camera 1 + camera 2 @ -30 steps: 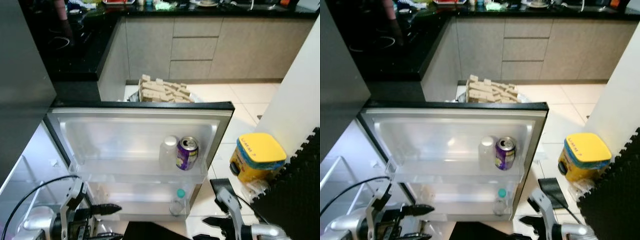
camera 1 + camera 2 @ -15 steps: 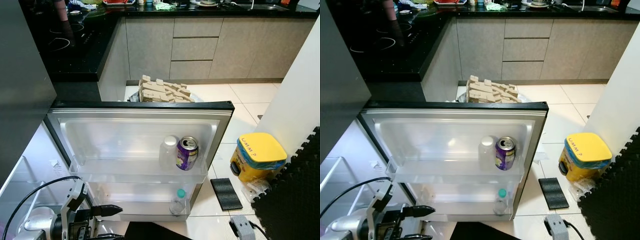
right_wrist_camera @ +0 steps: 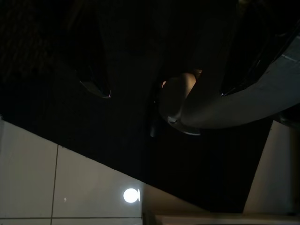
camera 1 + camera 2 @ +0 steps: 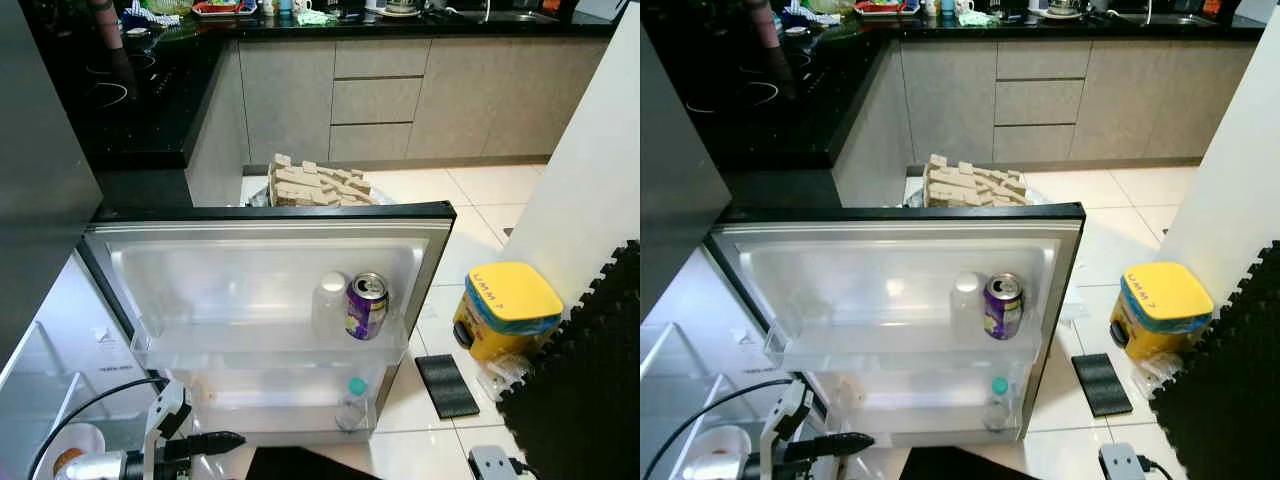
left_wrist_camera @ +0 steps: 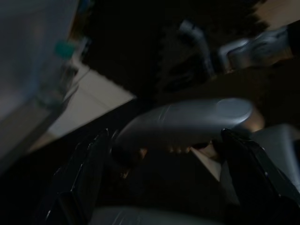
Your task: Restocking fridge
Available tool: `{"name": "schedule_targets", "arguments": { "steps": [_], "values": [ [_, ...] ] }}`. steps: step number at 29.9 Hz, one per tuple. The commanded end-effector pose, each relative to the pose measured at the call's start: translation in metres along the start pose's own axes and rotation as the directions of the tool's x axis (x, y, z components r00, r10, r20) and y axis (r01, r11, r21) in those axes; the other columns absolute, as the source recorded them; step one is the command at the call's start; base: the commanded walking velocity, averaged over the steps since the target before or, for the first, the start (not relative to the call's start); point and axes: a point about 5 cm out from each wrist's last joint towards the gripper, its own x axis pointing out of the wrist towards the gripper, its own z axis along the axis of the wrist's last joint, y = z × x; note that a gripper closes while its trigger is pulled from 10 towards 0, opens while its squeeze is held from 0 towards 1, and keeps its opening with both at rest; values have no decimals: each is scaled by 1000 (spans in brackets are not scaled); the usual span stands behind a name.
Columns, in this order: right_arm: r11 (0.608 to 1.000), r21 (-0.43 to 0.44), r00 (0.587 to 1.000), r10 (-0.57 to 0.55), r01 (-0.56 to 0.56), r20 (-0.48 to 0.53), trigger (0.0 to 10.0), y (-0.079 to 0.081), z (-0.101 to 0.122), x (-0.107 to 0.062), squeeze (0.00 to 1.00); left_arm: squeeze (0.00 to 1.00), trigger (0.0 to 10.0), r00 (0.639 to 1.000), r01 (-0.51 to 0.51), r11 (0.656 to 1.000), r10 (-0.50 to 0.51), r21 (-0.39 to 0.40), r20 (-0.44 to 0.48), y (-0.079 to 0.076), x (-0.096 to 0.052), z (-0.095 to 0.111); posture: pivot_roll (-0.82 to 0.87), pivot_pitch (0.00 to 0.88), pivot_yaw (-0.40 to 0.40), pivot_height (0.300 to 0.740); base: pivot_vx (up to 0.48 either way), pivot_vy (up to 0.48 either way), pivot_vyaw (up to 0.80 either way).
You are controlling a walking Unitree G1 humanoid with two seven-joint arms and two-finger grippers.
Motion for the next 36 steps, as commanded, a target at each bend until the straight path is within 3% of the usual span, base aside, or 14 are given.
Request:
{"name": "schedule_targets", "arguments": {
  "steps": [1, 6, 9, 10, 14, 15, 16, 17, 21, 22, 24, 29, 32, 36],
  "values": [
    [1000, 4, 1000, -9, 9, -3, 10000, 2, -2, 1, 0, 0, 10000, 999, -22, 999, 21, -27, -28, 0, 6, -11, 32, 0, 1, 740, 0, 0, 0],
    [999, -17, 999, -37, 37, -23, 10000, 3, -7, 1, 0, 0, 10000, 977, -184, 978, 171, -93, -129, 8, 11, -38, 33, 0, 3, 740, 0, 0, 0],
    [999, -18, 999, -46, 45, -28, 10000, 4, -8, 1, 0, 0, 10000, 936, -318, 940, 290, -122, -201, 12, 16, -55, 33, 0, 5, 740, 0, 0, 0],
    [999, -18, 999, -46, 45, -28, 10000, 4, -8, 1, 0, 0, 10000, 936, -318, 940, 290, -122, -201, 12, 16, -55, 33, 0, 5, 740, 0, 0, 0],
    [998, -13, 998, -55, 54, -30, 10000, 5, -8, 2, 0, 0, 10000, 889, -428, 886, 377, -178, -260, 10, 23, -73, 34, 0, 4, 740, 0, 0, 0],
    [998, -14, 998, -57, 57, -30, 10000, 6, -8, 2, 0, 0, 10000, 850, -502, 839, 435, -210, -296, 10, 26, -83, 34, 0, 2, 740, 0, 0, 0],
    [998, -14, 998, -57, 57, -30, 10000, 6, -8, 2, 0, 0, 10000, 850, -502, 839, 435, -210, -296, 10, 26, -83, 34, 0, 2, 740, 0, 0, 0],
    [998, -17, 998, -60, 60, -35, 10000, 7, -8, 3, 0, 0, 10000, 796, -582, 787, 501, -203, -341, 9, 28, -92, 38, 0, -1, 740, 0, 0, 0],
    [997, -7, 997, -72, 72, -41, 10000, 7, -9, 3, 0, 0, 10000, 720, -672, 717, 575, -185, -389, 8, 27, -102, 40, 0, -3, 740, 0, 0, 0],
    [997, -7, 997, -72, 72, -41, 10000, 7, -9, 3, 0, 0, 10000, 720, -672, 717, 575, -185, -389, 8, 27, -102, 40, 0, -3, 740, 0, 0, 0],
    [996, 5, 995, -85, 85, -44, 10000, 7, -9, 3, 0, 0, 10000, 651, -745, 636, 629, -200, -424, 8, 25, -108, 44, 0, -5, 740, 0, 0, 0],
    [994, 4, 992, -108, 109, -65, 10000, 8, -11, 4, 0, 0, 10000, 553, -820, 543, 674, -180, -489, 0, 28, -122, 58, 0, -19, 740, 0, 0, 0],
    [994, 3, 991, -111, 111, -70, 10000, 9, -12, 4, 0, 0, 10000, 521, -838, 524, 686, -152, -508, -1, 31, -124, 58, 0, -19, 740, 0, 0, 0],
    [995, -9, 992, -104, 103, -77, 10000, 11, -12, 5, 0, 0, 10000, 519, -845, 505, 698, -174, -493, -1, 37, -123, 65, 0, -27, 740, 0, 0, 0]
  ]
}}
